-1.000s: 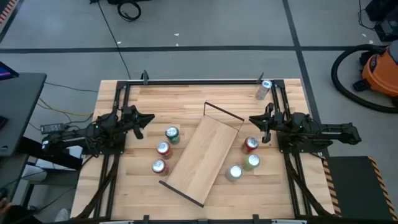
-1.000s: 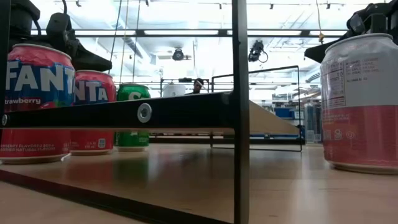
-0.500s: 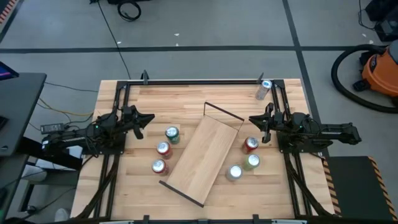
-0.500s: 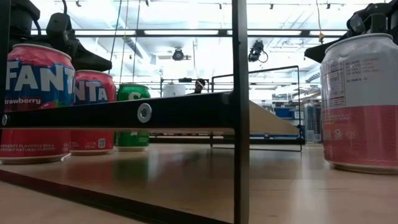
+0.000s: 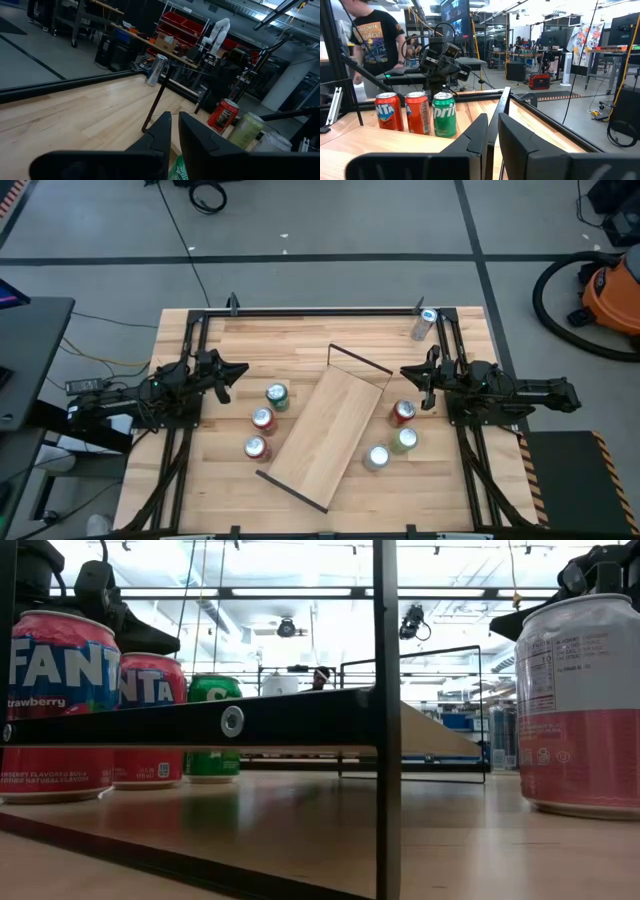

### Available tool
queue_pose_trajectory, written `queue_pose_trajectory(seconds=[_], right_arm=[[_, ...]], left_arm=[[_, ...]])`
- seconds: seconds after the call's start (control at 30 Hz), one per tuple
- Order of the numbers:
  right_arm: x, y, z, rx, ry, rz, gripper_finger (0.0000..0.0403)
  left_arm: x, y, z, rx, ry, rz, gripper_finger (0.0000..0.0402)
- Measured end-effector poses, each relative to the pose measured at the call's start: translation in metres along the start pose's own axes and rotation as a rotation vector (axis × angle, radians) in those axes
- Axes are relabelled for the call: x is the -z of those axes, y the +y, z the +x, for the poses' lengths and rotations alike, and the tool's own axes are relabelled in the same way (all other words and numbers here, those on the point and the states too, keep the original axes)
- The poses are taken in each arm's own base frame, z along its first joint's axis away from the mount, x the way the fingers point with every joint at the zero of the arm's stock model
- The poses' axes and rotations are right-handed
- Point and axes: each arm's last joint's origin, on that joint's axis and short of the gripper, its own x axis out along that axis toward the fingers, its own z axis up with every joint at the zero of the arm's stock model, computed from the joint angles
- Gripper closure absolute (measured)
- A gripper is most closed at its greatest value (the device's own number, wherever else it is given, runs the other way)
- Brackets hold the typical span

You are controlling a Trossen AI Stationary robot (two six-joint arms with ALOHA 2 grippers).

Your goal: Place canned beverage on shelf

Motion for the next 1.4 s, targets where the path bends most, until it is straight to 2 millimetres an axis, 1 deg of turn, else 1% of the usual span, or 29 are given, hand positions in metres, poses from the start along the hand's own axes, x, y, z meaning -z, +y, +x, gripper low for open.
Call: queue_pose_trajectory(seconds=[0.73, 0.93, 1.07, 1.17, 1.27, 1.33, 1.4], right_arm=[[0.000, 0.000, 0.000, 0.000, 0.000, 0.000, 0.0348], [0.000, 0.000, 0.000, 0.000, -0.006, -0.006, 0.0348], [-0.010, 0.000, 0.000, 0.001, -0.099, 0.007, 0.0348], [-0.025, -0.001, -0.003, -0.014, -0.262, 0.116, 0.0348], [-0.041, -0.002, -0.009, -0.011, -0.437, 0.120, 0.0348], [-0.048, -0.003, -0.012, -0.017, -0.519, 0.138, 0.0348], [-0.051, -0.003, -0.014, -0.024, -0.546, 0.215, 0.0348]], left_arm=[[0.000, 0.000, 0.000, 0.000, -0.001, 0.000, 0.0356], [-0.011, -0.005, -0.001, 0.051, -0.110, -0.041, 0.0356], [-0.013, -0.006, -0.001, 0.063, -0.136, -0.041, 0.0356], [-0.013, -0.006, -0.001, 0.065, -0.135, -0.065, 0.0356], [-0.015, -0.008, -0.001, 0.106, -0.138, -0.102, 0.0356], [-0.020, -0.012, -0.003, 0.197, -0.179, -0.047, 0.0356], [-0.025, -0.018, -0.006, 0.338, -0.205, 0.039, 0.0356]])
